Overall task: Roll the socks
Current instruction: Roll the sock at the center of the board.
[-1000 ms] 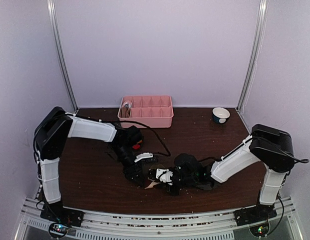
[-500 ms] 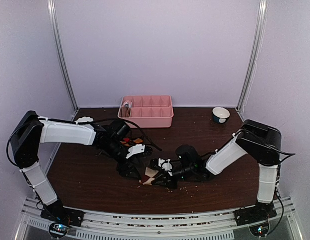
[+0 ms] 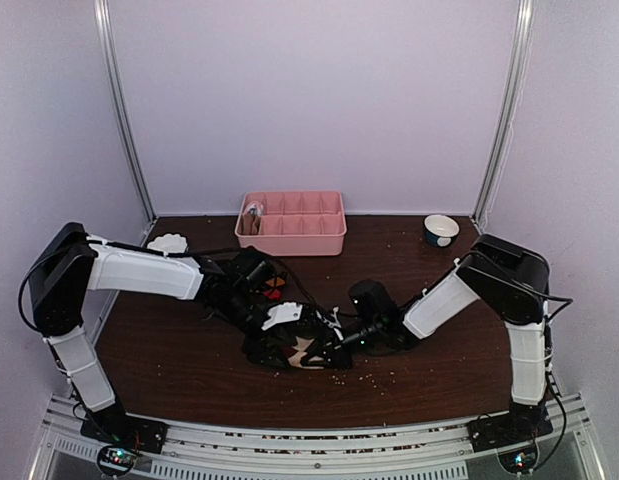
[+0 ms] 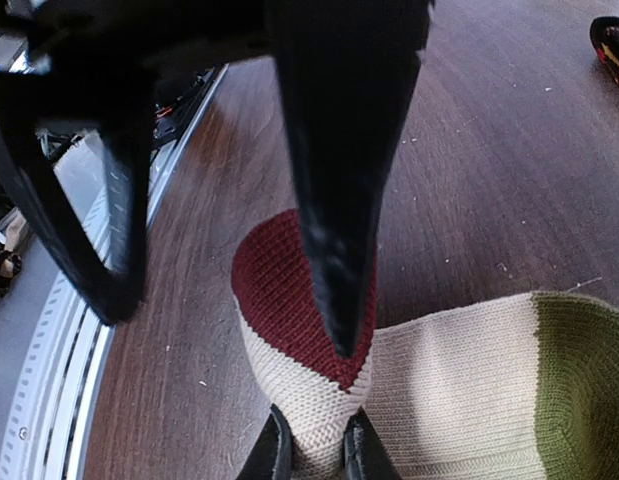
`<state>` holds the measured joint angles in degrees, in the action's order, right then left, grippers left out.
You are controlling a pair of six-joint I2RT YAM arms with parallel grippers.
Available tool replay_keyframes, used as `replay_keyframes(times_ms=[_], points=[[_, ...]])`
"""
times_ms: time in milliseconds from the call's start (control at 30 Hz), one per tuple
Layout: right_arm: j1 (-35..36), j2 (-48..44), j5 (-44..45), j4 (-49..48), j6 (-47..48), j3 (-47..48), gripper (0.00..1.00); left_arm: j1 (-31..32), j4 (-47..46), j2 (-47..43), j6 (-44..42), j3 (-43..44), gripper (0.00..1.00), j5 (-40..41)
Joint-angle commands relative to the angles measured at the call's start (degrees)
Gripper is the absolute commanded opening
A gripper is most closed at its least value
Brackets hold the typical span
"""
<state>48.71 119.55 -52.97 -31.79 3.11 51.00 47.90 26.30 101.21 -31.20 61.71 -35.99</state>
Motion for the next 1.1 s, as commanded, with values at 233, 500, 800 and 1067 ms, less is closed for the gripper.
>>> replay_keyframes(times_ms=[233,500,800,1067], points=[[-0.71,6.55,6.57,17.69,-4.55,-3.01,0.01,0.04,-6.11,7.62,2.78,2.41,0.43,7.49],[-0.53,4.24,8.08,6.48,-8.90,-7.35,0.09,-1.12,-0.22,13.33,3.94,7.48,0.06,3.41],[1.51,-3.83,16.99,-8.55,-8.42,-16.84,0.40,-4.17,10.89,20.48,4.15,13.47,0.00,-2.09],[2.19,-14.98,29.85,-11.11,-5.50,-24.02,1.00,-5.14,19.70,26.35,4.48,18.83,0.00,-1.84]])
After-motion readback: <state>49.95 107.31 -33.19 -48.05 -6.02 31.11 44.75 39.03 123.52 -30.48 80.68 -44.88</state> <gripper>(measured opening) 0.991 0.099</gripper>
